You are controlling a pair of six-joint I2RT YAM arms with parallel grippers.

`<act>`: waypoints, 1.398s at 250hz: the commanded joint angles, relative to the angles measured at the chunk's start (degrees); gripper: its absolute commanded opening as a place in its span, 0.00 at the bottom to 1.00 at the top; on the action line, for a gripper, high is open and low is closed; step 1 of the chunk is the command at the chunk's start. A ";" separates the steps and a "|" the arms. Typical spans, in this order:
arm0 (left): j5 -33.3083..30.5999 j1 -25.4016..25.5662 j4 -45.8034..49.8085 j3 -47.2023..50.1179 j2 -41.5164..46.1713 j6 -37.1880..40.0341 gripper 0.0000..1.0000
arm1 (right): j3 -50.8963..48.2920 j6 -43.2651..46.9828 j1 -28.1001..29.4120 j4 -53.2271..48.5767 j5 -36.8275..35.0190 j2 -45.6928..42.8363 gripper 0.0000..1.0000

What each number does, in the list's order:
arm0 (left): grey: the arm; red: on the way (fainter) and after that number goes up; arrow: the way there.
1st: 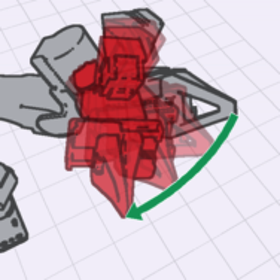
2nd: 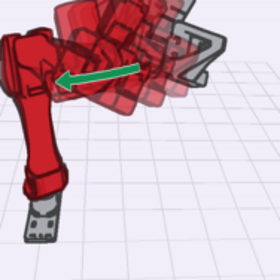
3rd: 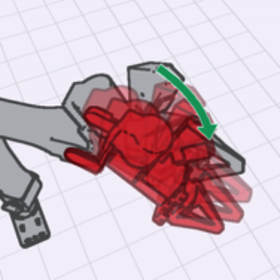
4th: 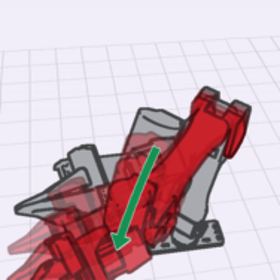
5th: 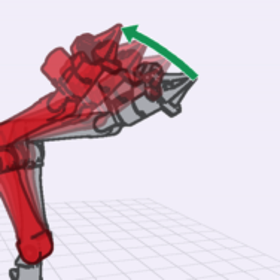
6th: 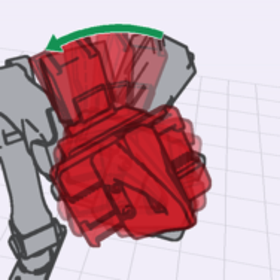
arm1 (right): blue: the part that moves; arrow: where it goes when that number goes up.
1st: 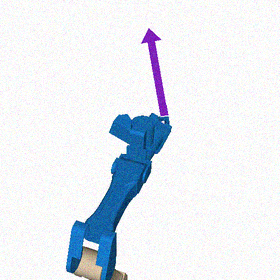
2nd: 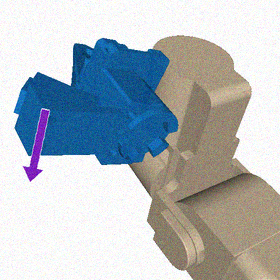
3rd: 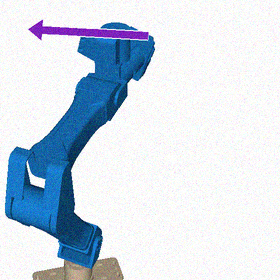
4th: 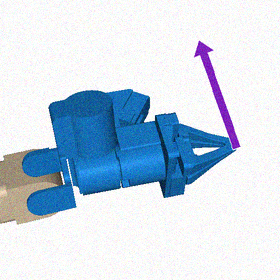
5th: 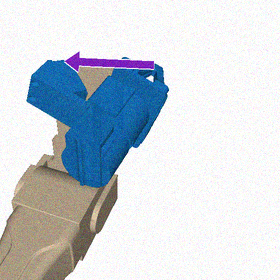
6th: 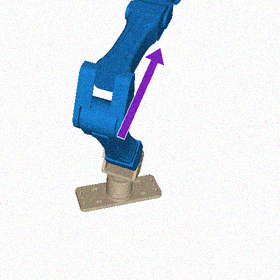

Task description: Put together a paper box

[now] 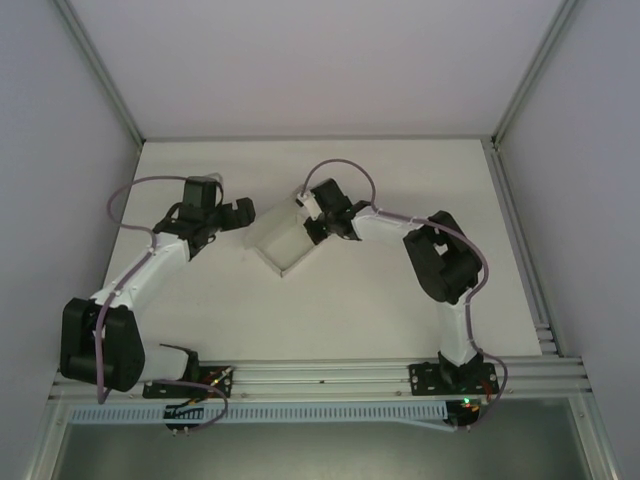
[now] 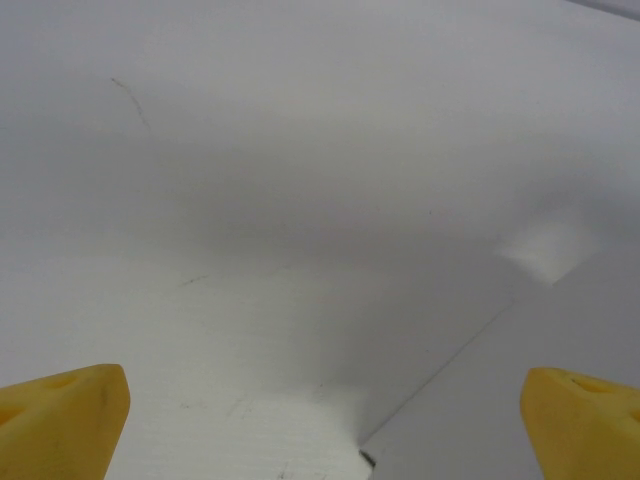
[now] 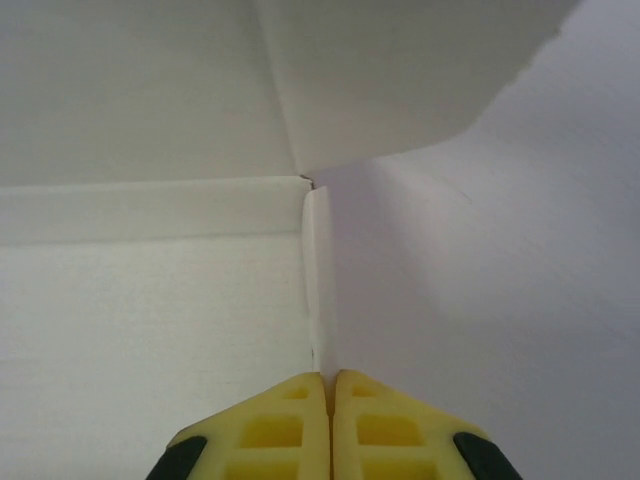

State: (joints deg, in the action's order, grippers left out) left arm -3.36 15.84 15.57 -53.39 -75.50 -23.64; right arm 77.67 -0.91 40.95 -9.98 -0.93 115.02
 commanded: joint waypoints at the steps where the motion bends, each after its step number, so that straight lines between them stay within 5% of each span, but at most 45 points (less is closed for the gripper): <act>1: -0.38 -0.02 -0.74 0.52 2.62 -0.13 1.00 | -1.62 -17.72 1.12 -8.87 -16.19 -4.71 0.00; 25: -0.78 -0.02 -1.24 0.55 3.38 -0.36 1.00 | -4.34 -31.28 2.25 -14.38 -21.04 -6.42 0.00; 92: -0.37 -0.02 -1.99 -0.12 2.74 0.38 1.00 | -5.09 -46.06 6.50 -24.74 -28.89 -7.49 0.01; 140: 4.42 -0.02 -3.97 0.65 1.66 2.88 1.00 | -6.78 -40.37 6.49 -20.24 -29.62 -8.81 0.08; 160: 6.66 -0.02 -4.38 0.47 0.75 3.82 1.00 | -8.13 -37.90 6.38 -17.19 -28.34 -10.19 0.26; 202: 11.34 0.55 -6.07 0.33 -0.03 7.15 1.00 | -9.03 -34.59 6.34 -14.74 -27.09 -14.96 0.32; 240: 16.36 3.21 -7.61 -1.18 -1.35 14.59 1.00 | -10.77 -27.67 5.06 -10.71 -26.62 -20.51 0.58; 263: 17.91 5.17 -8.19 -2.32 -3.28 20.15 1.00 | -14.10 -20.52 1.47 -3.88 -18.44 -24.59 0.62; 297: 19.02 6.38 -9.05 -5.52 -7.98 24.87 1.00 | -17.56 -9.53 -5.41 4.81 -0.98 -27.96 0.84; 350: 23.70 6.22 -5.59 -12.36 -16.64 30.56 0.83 | -13.36 0.35 -11.13 1.44 10.85 -24.46 0.80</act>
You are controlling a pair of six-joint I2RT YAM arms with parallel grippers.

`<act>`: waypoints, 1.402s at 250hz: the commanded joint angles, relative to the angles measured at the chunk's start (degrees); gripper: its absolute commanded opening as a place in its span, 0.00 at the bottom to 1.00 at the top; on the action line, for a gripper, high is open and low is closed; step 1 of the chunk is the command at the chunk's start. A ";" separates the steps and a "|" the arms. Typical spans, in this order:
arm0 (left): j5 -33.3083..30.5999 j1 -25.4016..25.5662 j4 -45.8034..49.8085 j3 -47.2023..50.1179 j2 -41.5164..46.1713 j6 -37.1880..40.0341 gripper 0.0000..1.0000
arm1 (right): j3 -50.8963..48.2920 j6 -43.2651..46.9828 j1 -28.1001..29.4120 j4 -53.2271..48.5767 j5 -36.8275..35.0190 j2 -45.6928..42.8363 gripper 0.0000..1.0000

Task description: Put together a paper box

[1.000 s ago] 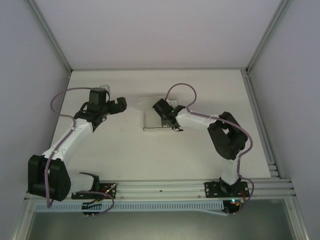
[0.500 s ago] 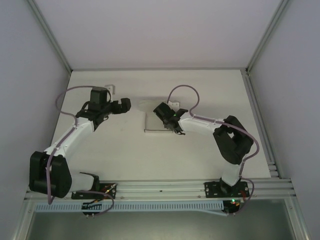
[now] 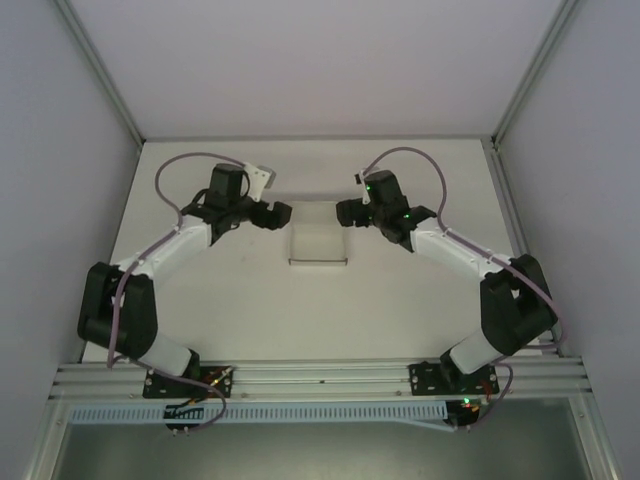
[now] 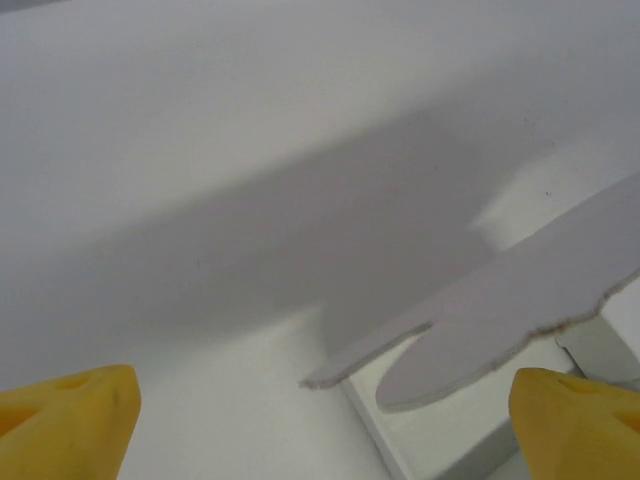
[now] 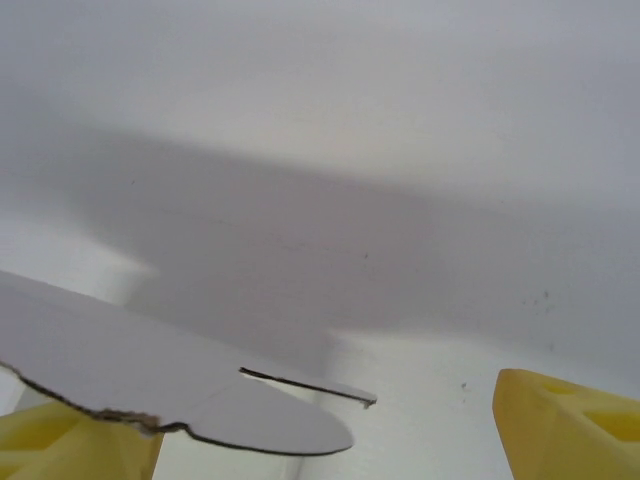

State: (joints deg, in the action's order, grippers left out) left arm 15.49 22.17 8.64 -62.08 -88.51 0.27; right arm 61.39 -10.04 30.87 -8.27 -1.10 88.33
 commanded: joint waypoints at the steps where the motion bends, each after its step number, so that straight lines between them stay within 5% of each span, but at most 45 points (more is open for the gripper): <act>1: 4.92 -0.12 1.40 -3.70 -3.71 6.79 0.83 | 2.98 9.72 -1.15 -0.43 11.20 2.30 0.80; 52: 10.46 0.04 3.56 -4.13 -6.30 13.83 0.67 | 6.01 14.31 -1.75 -5.67 11.52 6.27 0.71; 142: 10.36 0.75 4.76 -5.80 -7.32 14.45 0.41 | 6.39 11.24 -2.06 -7.59 7.80 4.90 0.51; 182: 10.23 1.27 4.63 -5.37 -6.49 14.99 0.28 | 6.57 10.27 -2.05 -9.09 6.32 4.26 0.28; 229: 8.39 2.32 4.68 -5.34 -6.87 14.05 0.00 | 7.33 9.63 -1.88 -10.62 6.30 4.96 0.13; 244: 6.78 3.04 4.17 -5.21 -6.61 13.22 0.00 | 7.42 9.75 -1.54 -10.63 6.23 4.81 0.10; 289: -1.03 4.38 -0.40 -5.38 -4.71 2.28 0.00 | 7.50 5.58 0.93 -6.84 2.09 5.18 0.00; 351: -7.03 6.57 -9.78 -5.48 -4.48 -18.12 0.00 | 9.31 -4.15 6.18 2.75 -12.75 7.80 0.00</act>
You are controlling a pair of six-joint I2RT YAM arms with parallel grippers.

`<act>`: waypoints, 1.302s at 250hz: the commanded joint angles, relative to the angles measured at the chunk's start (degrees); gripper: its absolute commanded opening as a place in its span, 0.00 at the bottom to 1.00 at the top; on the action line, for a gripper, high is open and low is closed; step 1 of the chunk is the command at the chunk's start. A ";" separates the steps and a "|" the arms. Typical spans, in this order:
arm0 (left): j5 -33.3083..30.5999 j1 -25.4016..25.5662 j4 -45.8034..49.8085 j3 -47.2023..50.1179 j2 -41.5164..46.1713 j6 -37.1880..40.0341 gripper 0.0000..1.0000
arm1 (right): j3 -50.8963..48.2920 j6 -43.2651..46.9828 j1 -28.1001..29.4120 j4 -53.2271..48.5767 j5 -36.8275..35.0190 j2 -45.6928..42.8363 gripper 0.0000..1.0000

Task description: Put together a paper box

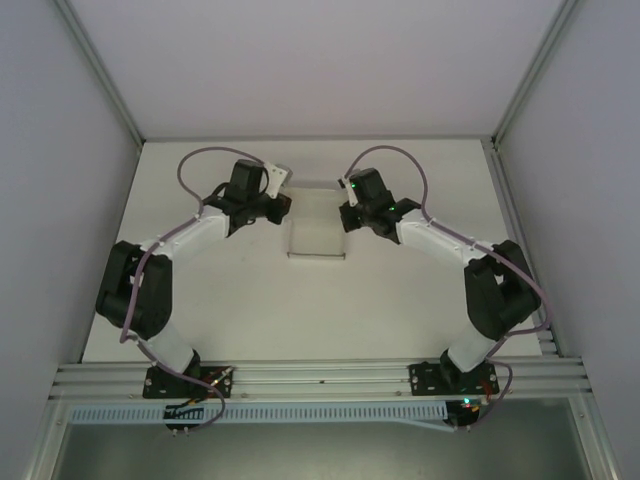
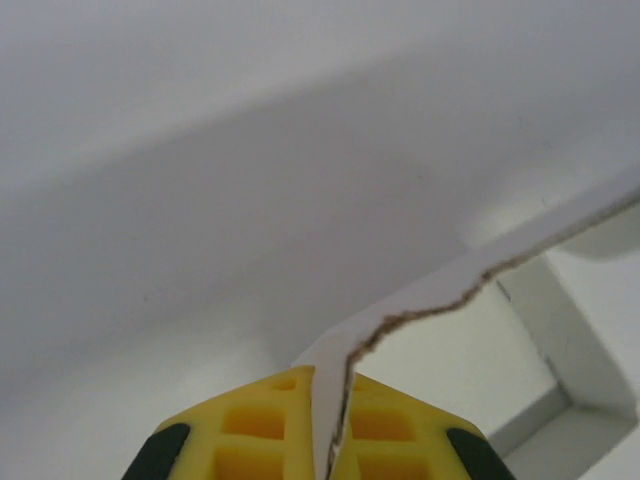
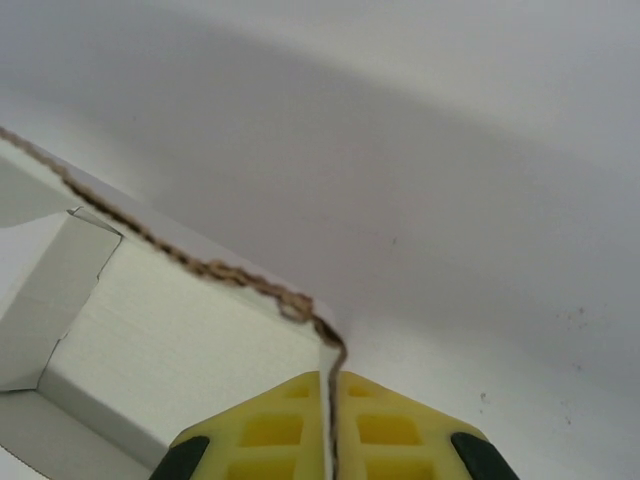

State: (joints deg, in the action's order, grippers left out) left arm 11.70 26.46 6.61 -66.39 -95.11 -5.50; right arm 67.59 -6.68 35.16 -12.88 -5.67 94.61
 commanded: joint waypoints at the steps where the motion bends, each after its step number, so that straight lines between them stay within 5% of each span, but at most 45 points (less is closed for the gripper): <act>1: -3.43 2.37 -7.92 -1.19 2.17 -12.61 0.00 | 3.13 -7.85 1.96 7.49 -8.33 1.58 0.00; 50: -13.34 5.60 -13.60 0.32 1.24 -18.98 0.00 | 1.66 -23.34 2.39 18.13 -10.81 4.59 0.00; 87: -14.34 5.61 -17.25 0.97 -0.19 -24.37 0.00 | -0.39 -29.55 2.69 26.18 -10.90 5.84 0.00; 149: -14.12 5.72 -23.20 2.48 -3.81 -26.40 0.00 | -0.37 -25.61 2.73 25.91 -8.69 7.53 0.00; 221: -5.95 5.62 -31.13 8.94 -5.36 -19.59 0.00 | -6.78 -17.76 2.96 28.00 -7.34 6.98 0.00; 326: 2.60 6.19 -42.06 22.75 -3.45 -24.84 0.00 | -19.24 -15.60 5.72 34.93 -8.35 1.70 0.02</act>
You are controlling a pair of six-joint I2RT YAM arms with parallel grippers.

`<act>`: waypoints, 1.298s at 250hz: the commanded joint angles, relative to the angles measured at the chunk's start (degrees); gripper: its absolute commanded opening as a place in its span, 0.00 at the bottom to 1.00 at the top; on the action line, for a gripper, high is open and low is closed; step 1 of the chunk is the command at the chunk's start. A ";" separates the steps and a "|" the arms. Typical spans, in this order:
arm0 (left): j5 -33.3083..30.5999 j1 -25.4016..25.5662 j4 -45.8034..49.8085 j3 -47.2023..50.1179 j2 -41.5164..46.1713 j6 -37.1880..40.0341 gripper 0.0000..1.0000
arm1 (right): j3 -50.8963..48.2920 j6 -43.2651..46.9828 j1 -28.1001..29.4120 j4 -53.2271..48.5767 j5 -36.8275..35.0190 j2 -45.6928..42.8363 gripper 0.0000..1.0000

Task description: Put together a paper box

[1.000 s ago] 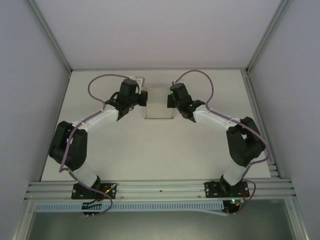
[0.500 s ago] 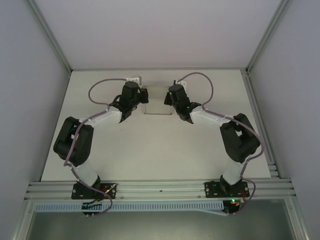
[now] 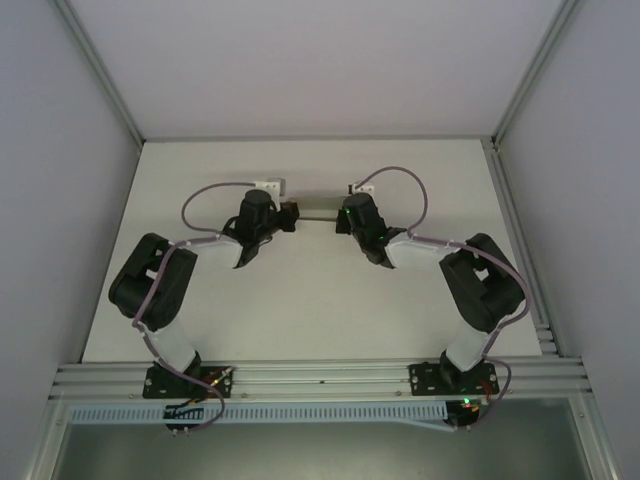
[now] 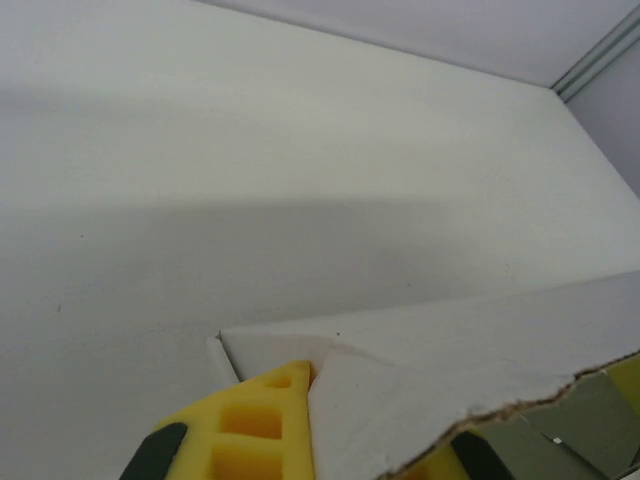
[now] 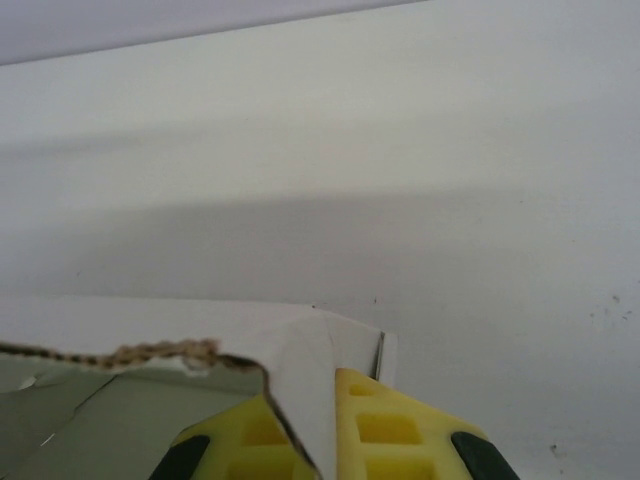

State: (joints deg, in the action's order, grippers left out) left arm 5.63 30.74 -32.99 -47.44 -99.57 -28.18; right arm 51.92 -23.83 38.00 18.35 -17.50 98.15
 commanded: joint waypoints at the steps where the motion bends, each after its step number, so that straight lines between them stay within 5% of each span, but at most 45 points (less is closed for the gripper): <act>1: 8.69 1.89 -2.49 3.95 1.07 -2.10 0.00 | -3.66 1.58 2.87 3.71 3.41 -1.92 0.02; 24: 8.77 2.39 -2.18 6.03 2.89 -0.57 0.02 | -5.05 3.39 3.66 4.04 2.85 -2.63 0.04; 78: 7.33 3.25 3.52 6.72 7.14 2.28 0.28 | -6.86 4.43 4.39 3.02 0.46 -5.57 0.09; 122: 6.15 3.47 7.26 7.18 9.86 3.79 0.60 | -7.87 5.28 5.02 2.42 1.24 -7.08 0.16; 177: 5.47 3.89 12.03 7.58 12.61 5.28 0.72 | -9.46 4.95 6.02 1.41 0.81 -9.29 0.28; 253: 2.21 4.72 19.61 7.39 18.28 6.36 0.99 | -12.99 5.77 7.17 -0.69 3.53 -14.64 0.55; 279: 1.24 4.83 22.90 6.28 20.54 6.62 1.00 | -14.05 7.56 7.30 -1.83 5.98 -17.45 0.64; 325: 0.17 4.97 32.27 1.54 24.58 7.93 1.00 | -14.15 9.91 7.30 -6.90 11.09 -25.26 0.95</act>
State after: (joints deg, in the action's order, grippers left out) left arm 7.49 35.27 -8.84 -41.52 -78.26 -22.46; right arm 37.58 -16.03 44.91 15.51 -10.63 78.32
